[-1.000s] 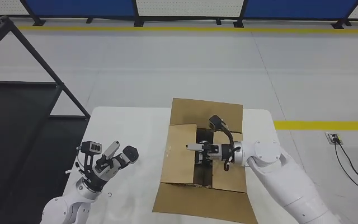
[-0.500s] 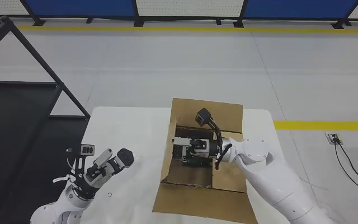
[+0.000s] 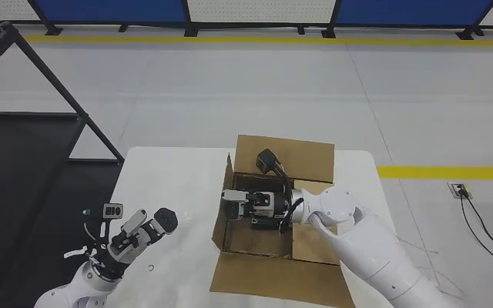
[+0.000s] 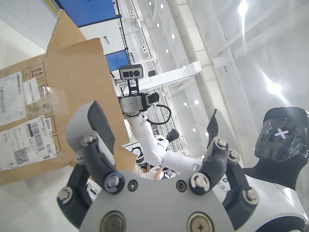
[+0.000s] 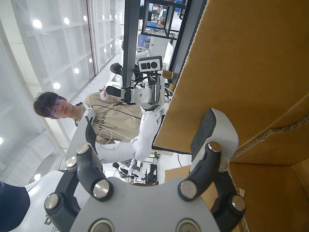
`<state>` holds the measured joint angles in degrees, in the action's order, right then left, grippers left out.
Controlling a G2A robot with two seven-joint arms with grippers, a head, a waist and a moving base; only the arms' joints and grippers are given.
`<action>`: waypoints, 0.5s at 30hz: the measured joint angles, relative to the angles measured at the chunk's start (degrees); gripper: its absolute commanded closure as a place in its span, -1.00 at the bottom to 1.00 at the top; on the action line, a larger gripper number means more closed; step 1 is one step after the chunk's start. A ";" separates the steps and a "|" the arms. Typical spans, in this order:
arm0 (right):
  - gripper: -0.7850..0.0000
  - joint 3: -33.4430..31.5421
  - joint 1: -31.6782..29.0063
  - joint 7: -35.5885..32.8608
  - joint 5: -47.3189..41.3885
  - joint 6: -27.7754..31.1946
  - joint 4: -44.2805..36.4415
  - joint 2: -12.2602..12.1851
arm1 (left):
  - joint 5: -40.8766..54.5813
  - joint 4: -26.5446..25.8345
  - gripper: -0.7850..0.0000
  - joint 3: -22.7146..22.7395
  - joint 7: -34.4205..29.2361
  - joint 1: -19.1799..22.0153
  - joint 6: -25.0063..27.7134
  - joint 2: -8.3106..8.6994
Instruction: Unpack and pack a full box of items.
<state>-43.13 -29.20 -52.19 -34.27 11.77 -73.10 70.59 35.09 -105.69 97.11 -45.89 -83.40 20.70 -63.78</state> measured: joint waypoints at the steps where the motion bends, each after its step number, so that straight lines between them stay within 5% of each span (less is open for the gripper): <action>1: -1.00 0.00 0.00 0.00 0.00 0.00 0.00 0.00 | 0.00 0.00 -1.00 0.00 0.00 0.00 0.00 0.00; 15: -1.00 8.46 6.13 8.74 6.02 -8.83 0.73 5.48 | 0.97 -0.76 -1.00 1.52 12.63 -4.67 10.10 -1.10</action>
<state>-34.67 -23.07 -43.45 -28.25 2.94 -72.37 76.06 36.06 -106.45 98.63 -33.27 -88.07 30.80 -64.88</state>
